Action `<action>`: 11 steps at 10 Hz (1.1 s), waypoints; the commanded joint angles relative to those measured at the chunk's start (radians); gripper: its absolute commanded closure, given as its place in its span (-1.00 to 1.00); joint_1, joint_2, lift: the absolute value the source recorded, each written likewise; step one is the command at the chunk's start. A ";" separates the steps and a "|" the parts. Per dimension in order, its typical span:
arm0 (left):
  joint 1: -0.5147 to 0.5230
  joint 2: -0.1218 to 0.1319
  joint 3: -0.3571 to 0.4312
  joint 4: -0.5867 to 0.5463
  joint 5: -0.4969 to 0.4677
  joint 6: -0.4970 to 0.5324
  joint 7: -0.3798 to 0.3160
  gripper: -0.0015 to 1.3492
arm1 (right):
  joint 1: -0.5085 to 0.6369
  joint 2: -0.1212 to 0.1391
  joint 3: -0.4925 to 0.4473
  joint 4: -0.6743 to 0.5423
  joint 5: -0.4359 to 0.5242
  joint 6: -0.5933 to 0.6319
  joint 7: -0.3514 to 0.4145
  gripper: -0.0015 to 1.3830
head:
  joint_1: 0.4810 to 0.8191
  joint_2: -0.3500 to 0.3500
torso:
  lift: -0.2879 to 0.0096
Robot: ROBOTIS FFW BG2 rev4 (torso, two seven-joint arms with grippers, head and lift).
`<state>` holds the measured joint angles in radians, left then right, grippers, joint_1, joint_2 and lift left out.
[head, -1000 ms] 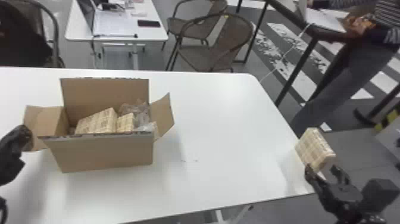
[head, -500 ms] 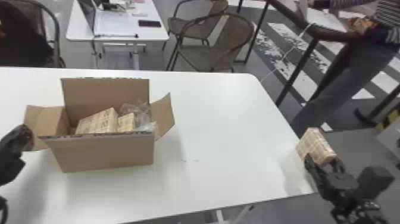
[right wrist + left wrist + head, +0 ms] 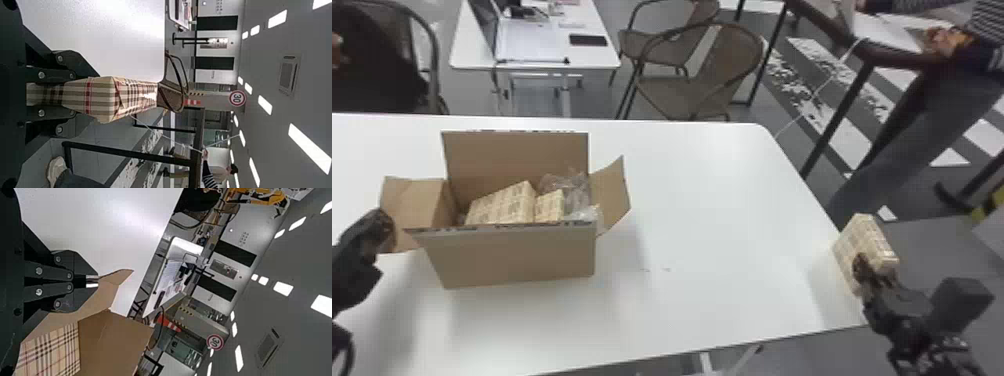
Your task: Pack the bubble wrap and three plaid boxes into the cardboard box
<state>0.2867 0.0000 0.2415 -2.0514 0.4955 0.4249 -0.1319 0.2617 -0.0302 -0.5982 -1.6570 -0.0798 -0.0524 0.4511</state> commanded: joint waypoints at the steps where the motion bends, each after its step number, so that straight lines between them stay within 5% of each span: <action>1: 0.000 -0.003 0.001 0.001 -0.002 0.000 0.000 0.80 | 0.013 0.003 0.005 -0.021 -0.026 0.000 -0.002 0.49 | 0.27 -0.67 | -0.24; 3: 0.000 -0.003 0.001 0.001 -0.003 0.000 0.000 0.80 | 0.037 -0.004 0.097 -0.176 -0.101 0.082 -0.006 0.49 | 0.27 -0.64 | -0.24; 4: -0.001 -0.003 0.001 0.001 -0.006 0.002 0.000 0.80 | 0.019 -0.025 0.173 -0.325 -0.161 0.296 -0.026 0.49 | 0.27 -0.54 | -0.24; 5: -0.003 -0.003 -0.002 0.001 -0.012 0.000 0.000 0.80 | -0.021 -0.097 0.262 -0.451 -0.288 0.520 -0.126 0.49 | 0.27 -0.48 | -0.24; 7: -0.020 -0.003 -0.013 0.004 -0.026 0.014 0.000 0.80 | -0.229 -0.292 0.357 -0.549 -0.563 0.930 -0.229 0.49 | 0.27 -0.16 | -0.24; 8: -0.027 -0.003 -0.021 0.008 -0.028 0.015 0.000 0.80 | -0.344 -0.330 0.420 -0.529 -0.710 1.034 -0.270 0.49 | 0.26 -0.03 | -0.24; 10: -0.041 -0.003 -0.037 0.013 -0.040 0.025 0.001 0.80 | -0.496 -0.332 0.549 -0.357 -1.043 1.089 -0.365 0.49 | 0.00 0.25 | -0.24; 11: -0.047 -0.003 -0.045 0.017 -0.041 0.026 0.003 0.80 | -0.567 -0.310 0.618 -0.236 -1.094 1.119 -0.371 0.49 | -0.04 0.38 | -0.24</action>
<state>0.2430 0.0000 0.2011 -2.0364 0.4555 0.4490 -0.1283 -0.2582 -0.3518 -0.0244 -1.9686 -1.1289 1.0473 0.0790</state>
